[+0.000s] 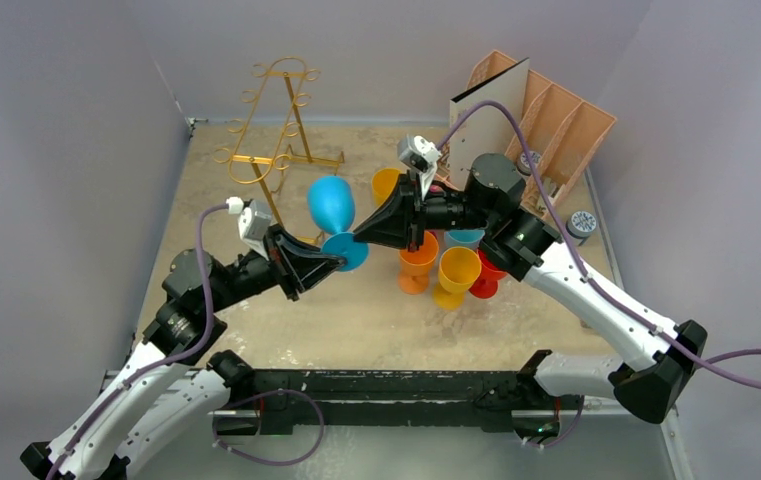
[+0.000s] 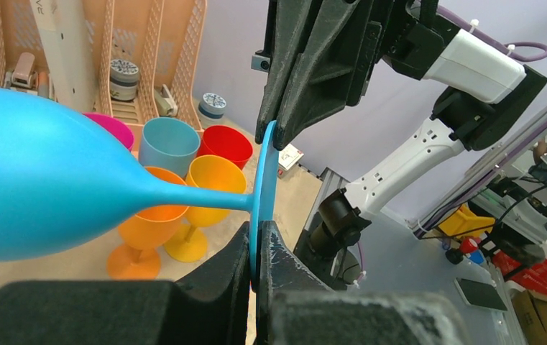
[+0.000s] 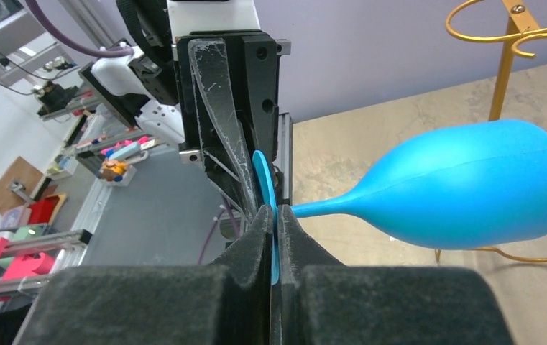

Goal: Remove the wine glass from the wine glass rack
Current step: Place the wine glass at the center of the board.

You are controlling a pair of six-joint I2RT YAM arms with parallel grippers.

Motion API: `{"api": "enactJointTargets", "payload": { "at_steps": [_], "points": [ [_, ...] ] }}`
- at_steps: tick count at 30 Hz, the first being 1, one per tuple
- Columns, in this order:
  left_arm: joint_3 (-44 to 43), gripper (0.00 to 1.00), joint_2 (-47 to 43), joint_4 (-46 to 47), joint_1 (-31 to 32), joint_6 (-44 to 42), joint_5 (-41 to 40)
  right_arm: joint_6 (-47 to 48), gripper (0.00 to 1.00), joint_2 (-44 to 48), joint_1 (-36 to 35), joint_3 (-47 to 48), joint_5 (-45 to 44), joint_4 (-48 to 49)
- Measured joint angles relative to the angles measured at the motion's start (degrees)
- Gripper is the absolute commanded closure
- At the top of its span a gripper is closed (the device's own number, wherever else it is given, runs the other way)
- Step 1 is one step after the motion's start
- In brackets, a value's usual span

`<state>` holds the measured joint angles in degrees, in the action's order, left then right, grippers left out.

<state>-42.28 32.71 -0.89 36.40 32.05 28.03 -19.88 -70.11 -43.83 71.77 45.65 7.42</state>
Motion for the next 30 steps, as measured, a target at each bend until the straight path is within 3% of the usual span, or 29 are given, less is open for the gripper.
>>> {"api": "enactJointTargets", "payload": {
  "at_steps": [4, 7, 14, 17, 20, 24, 28, 30],
  "points": [
    [0.00, 1.00, 0.09, 0.37, -0.02, -0.76, 1.42, -0.52, 0.77, 0.11, 0.00, -0.04, 0.72, 0.02],
    [0.00, 1.00, 0.46, 0.50, 0.00, -1.49, 3.13, -0.52, 0.74, 0.04, 0.00, -0.04, 1.33, -0.70],
    [0.02, 1.00, 1.57, 0.74, -0.04, -1.73, 4.70, -0.39, 1.00, -0.94, -0.15, 0.02, 2.84, -1.99],
    [0.02, 0.98, 1.75, 0.74, -0.04, -1.62, 4.76, 0.42, 1.00, -0.94, -0.15, 0.02, 2.97, -2.36],
    [0.02, 0.87, 1.75, 0.37, -0.02, -1.38, 4.48, 1.16, 1.00, -0.90, -0.15, 0.00, 2.86, -2.40],
    [-0.11, 0.85, 2.40, -0.11, 0.00, -1.42, 4.59, 1.33, 1.00, -0.61, -0.37, -1.01, 1.86, -1.95],
    [-0.83, 1.00, 4.90, -0.96, 0.00, -1.62, 5.70, 1.46, 1.00, -0.35, -0.42, -2.03, 1.49, -1.46],
    [-1.11, 1.00, 5.73, -0.74, 0.00, -1.68, 6.56, 1.79, 1.00, -0.33, -0.42, -2.10, 1.44, -1.51]
  ]
}}
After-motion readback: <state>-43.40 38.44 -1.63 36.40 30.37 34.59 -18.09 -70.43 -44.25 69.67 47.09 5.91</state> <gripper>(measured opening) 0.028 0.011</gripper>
